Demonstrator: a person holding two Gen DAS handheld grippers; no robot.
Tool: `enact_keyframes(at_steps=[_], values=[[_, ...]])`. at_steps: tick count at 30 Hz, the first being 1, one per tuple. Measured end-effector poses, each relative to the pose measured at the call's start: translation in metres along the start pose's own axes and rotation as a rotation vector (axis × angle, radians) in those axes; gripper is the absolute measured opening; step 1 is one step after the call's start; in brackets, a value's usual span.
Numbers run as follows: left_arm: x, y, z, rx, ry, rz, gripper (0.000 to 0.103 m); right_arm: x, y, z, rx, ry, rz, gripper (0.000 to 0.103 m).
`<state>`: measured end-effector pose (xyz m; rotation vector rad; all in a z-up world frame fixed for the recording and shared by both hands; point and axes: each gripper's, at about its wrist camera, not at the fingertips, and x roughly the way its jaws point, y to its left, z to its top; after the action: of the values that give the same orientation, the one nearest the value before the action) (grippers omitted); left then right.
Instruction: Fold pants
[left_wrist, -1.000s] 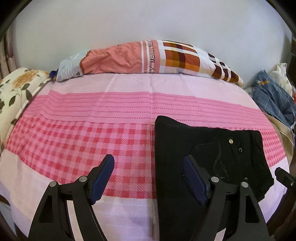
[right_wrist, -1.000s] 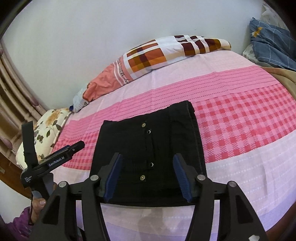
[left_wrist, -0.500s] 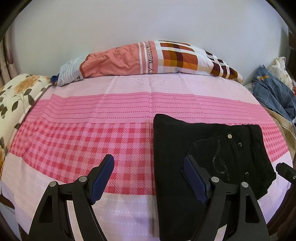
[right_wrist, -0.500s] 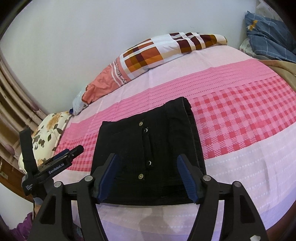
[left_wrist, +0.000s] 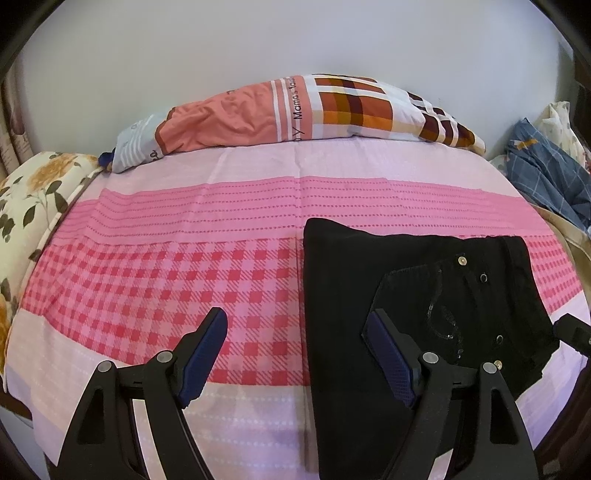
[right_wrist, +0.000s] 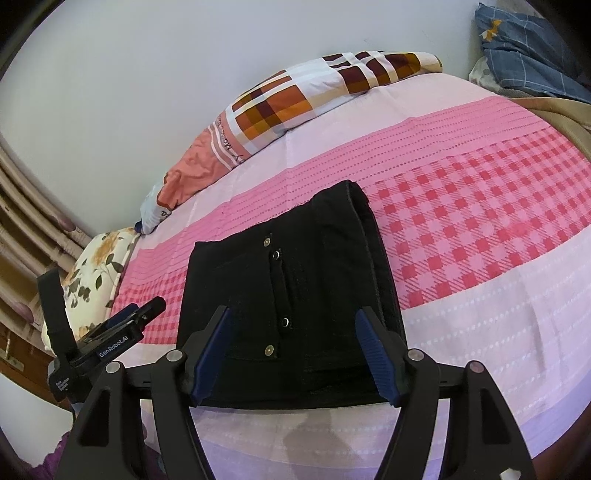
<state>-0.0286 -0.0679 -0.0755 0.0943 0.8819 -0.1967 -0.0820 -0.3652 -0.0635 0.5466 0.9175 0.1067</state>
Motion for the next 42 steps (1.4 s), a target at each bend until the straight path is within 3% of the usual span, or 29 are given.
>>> enact_keyframes(at_steps=[9, 18, 28, 36, 42], values=[[0.001, 0.006, 0.001, -0.038, -0.051, -0.039, 0.079, 0.005, 0.010, -0.003, -0.053, 0.010, -0.010, 0.066], [-0.003, 0.002, -0.001, 0.001, -0.059, -0.023, 0.079, 0.004, 0.020, -0.006, -0.093, -0.001, -0.026, 0.067], [0.000, 0.000, -0.002, 0.020, -0.040, -0.003, 0.080, -0.006, 0.004, 0.007, -0.038, -0.016, -0.020, 0.078], [0.003, 0.002, -0.001, 0.024, -0.031, -0.008, 0.086, 0.009, -0.005, 0.016, -0.085, 0.053, -0.066, 0.080], [0.019, 0.002, -0.001, 0.042, 0.043, -0.077, 0.088, 0.027, -0.022, 0.023, -0.080, 0.113, -0.081, 0.080]])
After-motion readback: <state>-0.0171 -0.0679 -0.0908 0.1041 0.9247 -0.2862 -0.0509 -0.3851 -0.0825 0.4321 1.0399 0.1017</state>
